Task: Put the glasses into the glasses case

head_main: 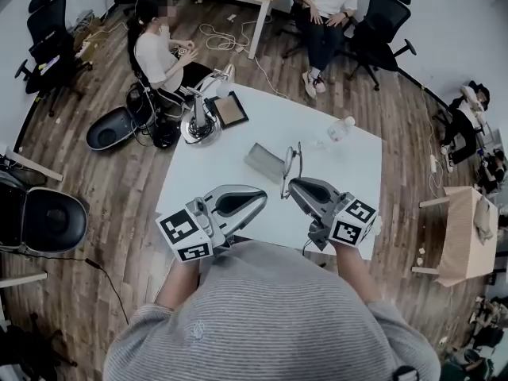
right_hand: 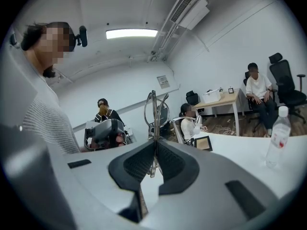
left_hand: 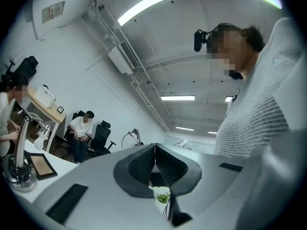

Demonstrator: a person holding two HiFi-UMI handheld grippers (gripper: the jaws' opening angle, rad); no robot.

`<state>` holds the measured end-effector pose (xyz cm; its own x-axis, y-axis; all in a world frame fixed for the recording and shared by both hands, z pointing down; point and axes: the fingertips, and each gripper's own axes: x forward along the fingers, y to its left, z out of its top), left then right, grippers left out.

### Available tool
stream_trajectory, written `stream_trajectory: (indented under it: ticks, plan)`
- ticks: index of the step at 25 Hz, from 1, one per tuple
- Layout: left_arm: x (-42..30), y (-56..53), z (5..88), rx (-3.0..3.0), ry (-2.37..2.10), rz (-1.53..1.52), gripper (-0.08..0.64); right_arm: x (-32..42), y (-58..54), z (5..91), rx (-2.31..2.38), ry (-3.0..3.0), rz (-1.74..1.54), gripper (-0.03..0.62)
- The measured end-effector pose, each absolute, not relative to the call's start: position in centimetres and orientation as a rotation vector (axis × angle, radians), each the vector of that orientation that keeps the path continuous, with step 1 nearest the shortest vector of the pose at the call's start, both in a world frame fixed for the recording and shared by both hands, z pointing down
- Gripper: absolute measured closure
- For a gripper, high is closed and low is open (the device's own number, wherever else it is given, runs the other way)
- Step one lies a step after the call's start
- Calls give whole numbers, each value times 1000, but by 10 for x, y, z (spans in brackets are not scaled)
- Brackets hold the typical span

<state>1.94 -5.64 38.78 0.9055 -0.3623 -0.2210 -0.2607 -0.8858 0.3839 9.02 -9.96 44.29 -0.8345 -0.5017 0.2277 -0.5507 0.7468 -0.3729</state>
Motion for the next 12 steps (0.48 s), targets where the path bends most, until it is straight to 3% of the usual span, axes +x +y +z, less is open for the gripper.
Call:
stream_trajectory:
  ticks: [12]
  plan:
    - [16,-67,399,2710,-490,-389,548,98,-122,499,688,-2650,658,563]
